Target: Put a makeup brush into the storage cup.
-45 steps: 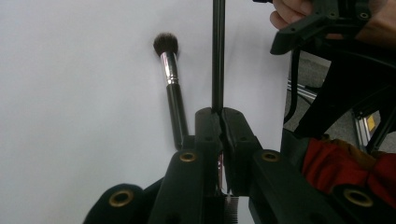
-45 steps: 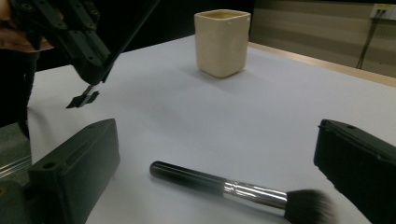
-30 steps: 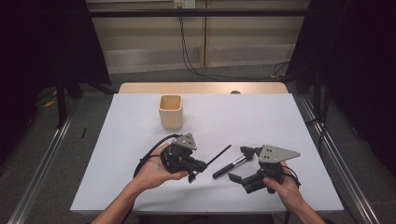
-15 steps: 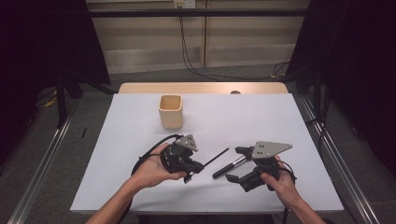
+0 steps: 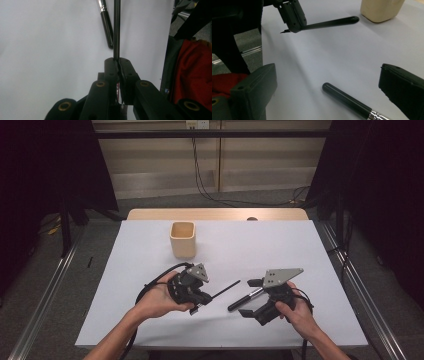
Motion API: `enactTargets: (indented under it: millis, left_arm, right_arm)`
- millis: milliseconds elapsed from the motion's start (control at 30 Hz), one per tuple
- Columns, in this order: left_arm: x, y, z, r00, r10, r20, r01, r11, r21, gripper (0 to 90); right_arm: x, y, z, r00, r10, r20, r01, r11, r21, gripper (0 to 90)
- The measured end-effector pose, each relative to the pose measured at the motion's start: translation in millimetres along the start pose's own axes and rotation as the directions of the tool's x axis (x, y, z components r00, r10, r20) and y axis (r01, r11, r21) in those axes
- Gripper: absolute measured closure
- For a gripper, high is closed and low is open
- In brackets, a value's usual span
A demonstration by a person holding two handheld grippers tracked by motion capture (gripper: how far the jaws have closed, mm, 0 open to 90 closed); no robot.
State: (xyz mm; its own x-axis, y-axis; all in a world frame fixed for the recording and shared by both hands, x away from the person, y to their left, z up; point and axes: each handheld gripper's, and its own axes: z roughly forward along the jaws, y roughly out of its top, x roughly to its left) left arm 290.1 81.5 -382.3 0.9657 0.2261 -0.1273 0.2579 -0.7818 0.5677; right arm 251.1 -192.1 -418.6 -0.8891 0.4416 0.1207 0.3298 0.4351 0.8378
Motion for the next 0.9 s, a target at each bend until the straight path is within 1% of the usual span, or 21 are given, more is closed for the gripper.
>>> enactTargets:
  millis: [100, 167, 200, 233, 333, 400, 433, 467, 600, 700, 767, 833, 867, 900]
  left_arm:
    - [0.5, 0.3, 0.8, 1.0000, 0.004, 0.005, -0.004, 0.9998, 0.018, 85.9]
    - [0.2, 0.6, 2.1, 1.0000, 0.000, 0.005, 0.000, 0.9996, 0.029, 85.9]
    - [0.3, 0.9, 2.4, 0.9999, 0.010, 0.005, -0.010, 0.9991, 0.042, 85.9]
    - [-0.2, 1.0, 3.3, 1.0000, 0.005, 0.004, -0.006, 0.9990, 0.045, 85.9]
    - [0.6, 1.3, 3.8, 0.9998, 0.018, 0.006, -0.018, 0.9975, 0.068, 85.9]
    - [0.5, 1.3, 4.0, 0.9998, 0.019, 0.006, -0.020, 0.9965, 0.081, 85.9]
    - [0.5, 1.5, 4.3, 0.9997, 0.023, 0.004, -0.023, 0.9960, 0.087, 85.9]
    - [0.6, 1.8, 4.3, 0.9996, 0.027, 0.006, -0.028, 0.9952, 0.094, 85.9]
    - [0.6, 2.5, 6.0, 0.9995, 0.032, 0.010, -0.033, 0.9928, 0.115, 85.9]
    - [0.7, 2.6, 7.6, 0.9993, 0.035, 0.013, -0.036, 0.9913, 0.127, 85.9]
    - [0.9, 2.9, 7.9, 0.9992, 0.037, 0.018, -0.039, 0.9905, 0.132, 85.9]
    - [0.1, 2.8, 8.6, 0.9991, 0.036, 0.023, -0.038, 0.9894, 0.140, 85.9]
    - [-0.2, 2.8, 9.0, 0.9988, 0.042, 0.026, -0.045, 0.9883, 0.146, 85.9]
    - [-1.0, 2.6, 9.8, 0.9989, 0.041, 0.024, -0.044, 0.9879, 0.149, 85.9]
  right_arm:
    - [-0.8, 3.2, 1.8, 0.9999, -0.001, -0.016, 0.001, 0.9999, 0.014, 1.8]
    - [-2.0, 5.0, 4.4, 0.9994, 0.001, -0.035, 0.001, 0.9993, 0.038, 1.8]
    - [-2.3, 5.5, 5.6, 0.9995, -0.005, -0.032, 0.007, 0.9987, 0.050, 1.9]
    - [-2.7, 6.0, 7.0, 0.9995, -0.010, -0.032, 0.012, 0.9980, 0.062, 2.1]
    - [-4.4, 6.9, 9.3, 0.9984, -0.014, -0.054, 0.019, 0.9964, 0.083, 1.9]
    - [-5.3, 9.7, 9.5, 0.9988, -0.027, -0.039, 0.031, 0.9945, 0.100, 1.9]
    - [-5.9, 11.3, 9.4, 0.9986, -0.034, -0.040, 0.038, 0.9936, 0.106, 1.8]
    - [-7.1, 12.8, 9.0, 0.9977, -0.041, -0.054, 0.046, 0.9933, 0.106, 1.8]
    - [-8.1, 18.8, 9.8, 0.9968, -0.048, -0.064, 0.055, 0.9919, 0.115, 1.8]
    - [-7.8, 21.7, 13.2, 0.9946, -0.064, -0.081, 0.075, 0.9875, 0.138, 1.8]
    - [-7.9, 23.0, 17.0, 0.9921, -0.070, -0.104, 0.086, 0.9829, 0.163, 1.9]
    - [-7.5, 24.6, 20.2, 0.9896, -0.082, -0.118, 0.103, 0.9768, 0.188, 2.0]
    - [-7.4, 25.9, 21.3, 0.9888, -0.086, -0.123, 0.109, 0.9738, 0.199, 2.2]
    - [-7.5, 27.1, 21.9, 0.9882, -0.088, -0.125, 0.113, 0.9721, 0.205, 2.4]
